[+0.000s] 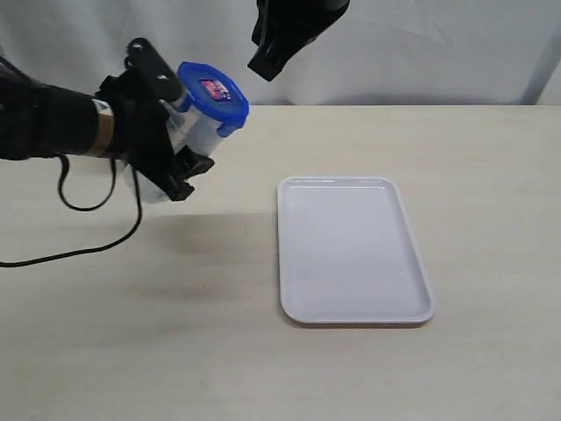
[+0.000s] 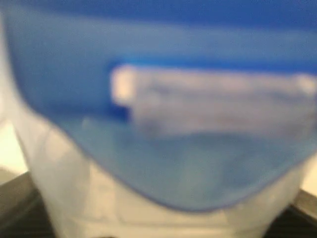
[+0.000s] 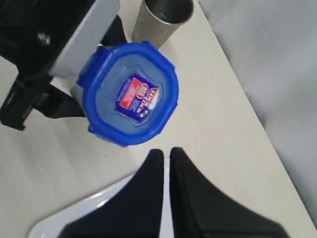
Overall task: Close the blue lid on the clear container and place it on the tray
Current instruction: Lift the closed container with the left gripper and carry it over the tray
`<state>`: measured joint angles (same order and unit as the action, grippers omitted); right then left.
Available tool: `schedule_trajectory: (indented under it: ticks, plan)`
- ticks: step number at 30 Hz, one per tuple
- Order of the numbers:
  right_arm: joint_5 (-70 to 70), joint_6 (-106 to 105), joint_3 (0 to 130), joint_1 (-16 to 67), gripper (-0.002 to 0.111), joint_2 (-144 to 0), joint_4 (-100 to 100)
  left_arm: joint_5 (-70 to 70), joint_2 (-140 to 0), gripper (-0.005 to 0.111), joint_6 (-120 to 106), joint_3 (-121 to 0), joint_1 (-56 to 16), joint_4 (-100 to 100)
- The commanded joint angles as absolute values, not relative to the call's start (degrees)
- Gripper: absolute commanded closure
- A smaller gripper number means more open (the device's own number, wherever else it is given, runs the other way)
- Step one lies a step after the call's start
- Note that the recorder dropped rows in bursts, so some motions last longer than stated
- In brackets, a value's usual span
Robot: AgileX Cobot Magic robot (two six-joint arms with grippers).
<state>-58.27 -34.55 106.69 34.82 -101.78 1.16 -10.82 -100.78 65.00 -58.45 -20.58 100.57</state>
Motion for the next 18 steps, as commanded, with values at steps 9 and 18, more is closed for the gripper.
schedule_trajectory:
  ticks: [9, 18]
  plan:
    - [-56.5, -22.2, 104.5, 27.9, 0.104, -96.9, -3.6, 38.0, -105.8, 0.107, 28.3, -61.8, -41.0, 99.9]
    - [-53.2, -21.8, 98.2, 23.1, 0.104, -93.3, -3.4, 42.0, -107.5, 0.107, -4.6, -65.6, -44.6, 99.9]
